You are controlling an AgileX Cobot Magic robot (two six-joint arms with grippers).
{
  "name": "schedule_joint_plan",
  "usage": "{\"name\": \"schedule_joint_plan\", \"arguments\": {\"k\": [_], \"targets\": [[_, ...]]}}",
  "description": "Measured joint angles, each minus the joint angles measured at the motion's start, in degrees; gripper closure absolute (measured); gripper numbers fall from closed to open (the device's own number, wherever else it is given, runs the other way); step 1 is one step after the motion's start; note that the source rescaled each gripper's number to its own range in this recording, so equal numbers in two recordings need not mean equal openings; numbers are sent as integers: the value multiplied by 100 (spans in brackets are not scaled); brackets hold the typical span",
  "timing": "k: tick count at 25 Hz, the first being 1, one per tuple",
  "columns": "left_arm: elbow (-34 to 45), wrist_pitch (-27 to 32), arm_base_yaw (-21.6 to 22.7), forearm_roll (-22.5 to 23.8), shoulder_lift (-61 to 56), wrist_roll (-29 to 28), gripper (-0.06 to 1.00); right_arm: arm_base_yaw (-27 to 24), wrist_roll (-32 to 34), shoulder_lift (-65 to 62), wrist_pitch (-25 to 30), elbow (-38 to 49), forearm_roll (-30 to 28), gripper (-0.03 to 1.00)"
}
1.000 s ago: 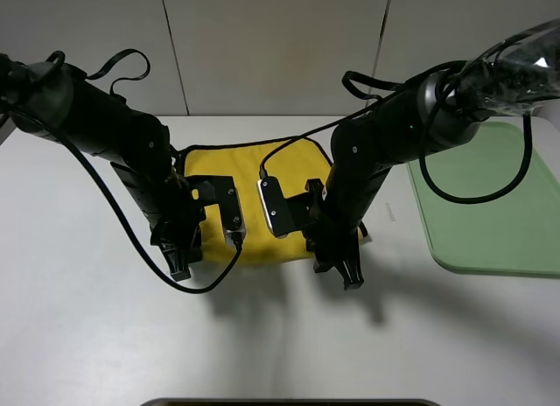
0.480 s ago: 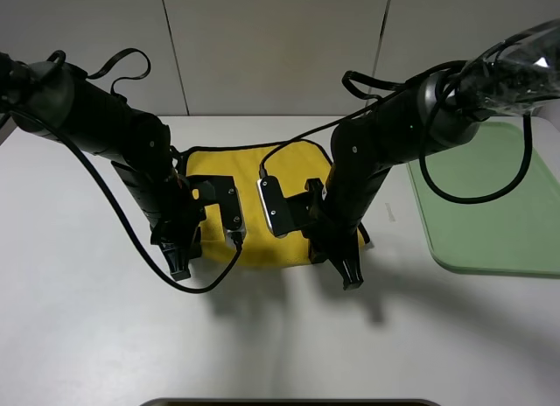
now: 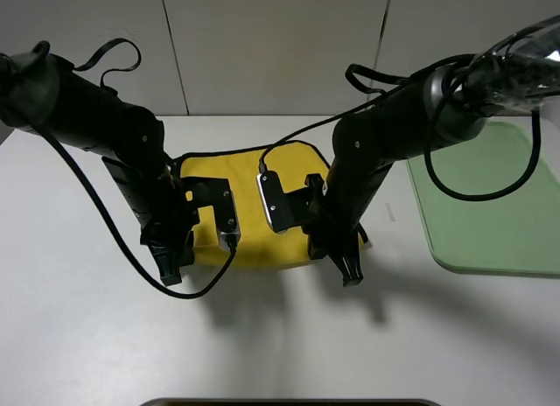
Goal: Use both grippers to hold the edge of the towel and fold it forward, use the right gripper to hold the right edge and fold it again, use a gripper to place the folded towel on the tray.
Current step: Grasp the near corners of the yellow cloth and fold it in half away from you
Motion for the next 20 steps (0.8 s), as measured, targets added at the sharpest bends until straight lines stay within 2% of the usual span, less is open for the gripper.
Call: {"name": "schedule_joint_plan", "arguments": {"k": [20], "targets": [[0, 1074, 0, 646, -1268, 0, 94, 0, 189, -1003, 426, 0, 23, 97]]}}
